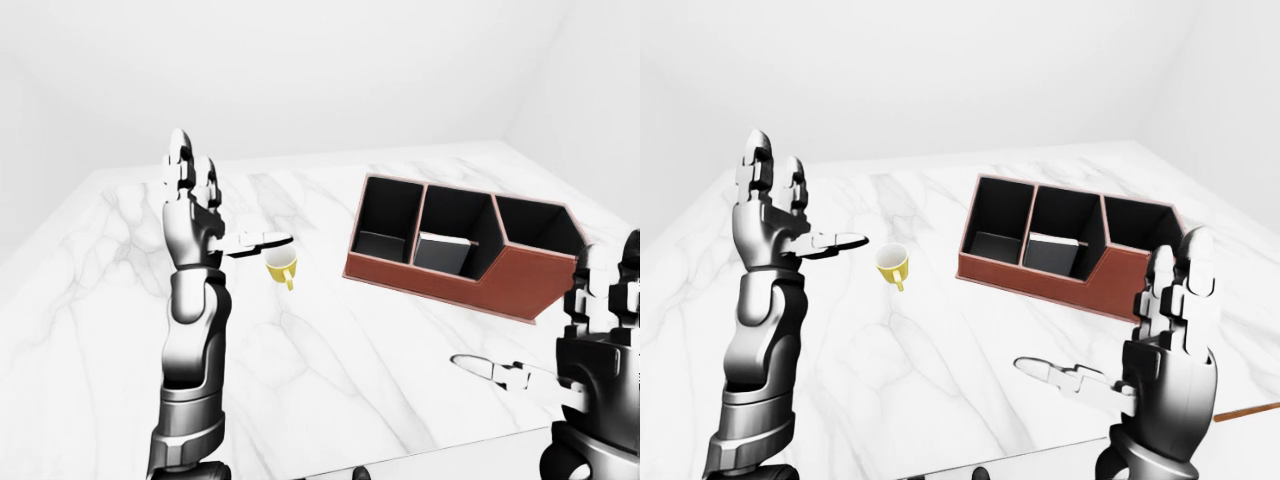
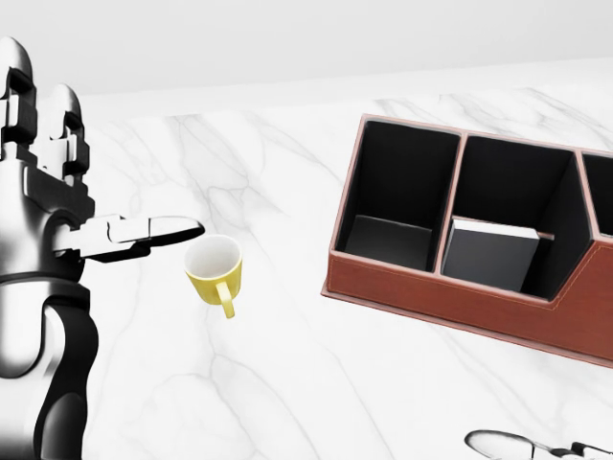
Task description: Pick up the book and place it in the caddy.
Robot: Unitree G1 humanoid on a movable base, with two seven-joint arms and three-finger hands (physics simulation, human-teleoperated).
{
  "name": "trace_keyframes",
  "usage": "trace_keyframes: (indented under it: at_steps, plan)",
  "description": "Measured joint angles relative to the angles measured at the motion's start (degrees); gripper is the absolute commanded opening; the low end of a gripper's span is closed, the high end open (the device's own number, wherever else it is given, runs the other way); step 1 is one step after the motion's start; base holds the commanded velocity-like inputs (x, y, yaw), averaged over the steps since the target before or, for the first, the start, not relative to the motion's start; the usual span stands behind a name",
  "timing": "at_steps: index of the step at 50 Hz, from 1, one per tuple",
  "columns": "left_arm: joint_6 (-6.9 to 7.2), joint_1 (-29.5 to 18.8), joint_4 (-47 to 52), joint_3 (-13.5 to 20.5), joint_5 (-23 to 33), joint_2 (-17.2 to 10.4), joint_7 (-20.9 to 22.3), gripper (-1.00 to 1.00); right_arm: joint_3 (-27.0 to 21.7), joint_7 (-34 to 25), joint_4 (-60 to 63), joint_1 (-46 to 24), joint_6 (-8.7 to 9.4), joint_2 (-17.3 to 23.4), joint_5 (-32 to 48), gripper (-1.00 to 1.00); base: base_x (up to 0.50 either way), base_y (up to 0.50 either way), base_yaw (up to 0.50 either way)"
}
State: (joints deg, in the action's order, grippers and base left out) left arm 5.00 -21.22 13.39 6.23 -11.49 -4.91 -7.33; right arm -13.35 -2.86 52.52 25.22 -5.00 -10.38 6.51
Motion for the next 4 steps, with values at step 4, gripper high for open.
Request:
trace_keyframes:
  at_steps: [4]
  plan:
    - [0.00, -0.1, 1.0, 0.0, -0.5, 0.0, 0.1, 1.00, -0.8, -1.7, -0.6, 3.7, 0.00, -2.1, -3.7, 1.00, 0.00, 0.00, 0.00]
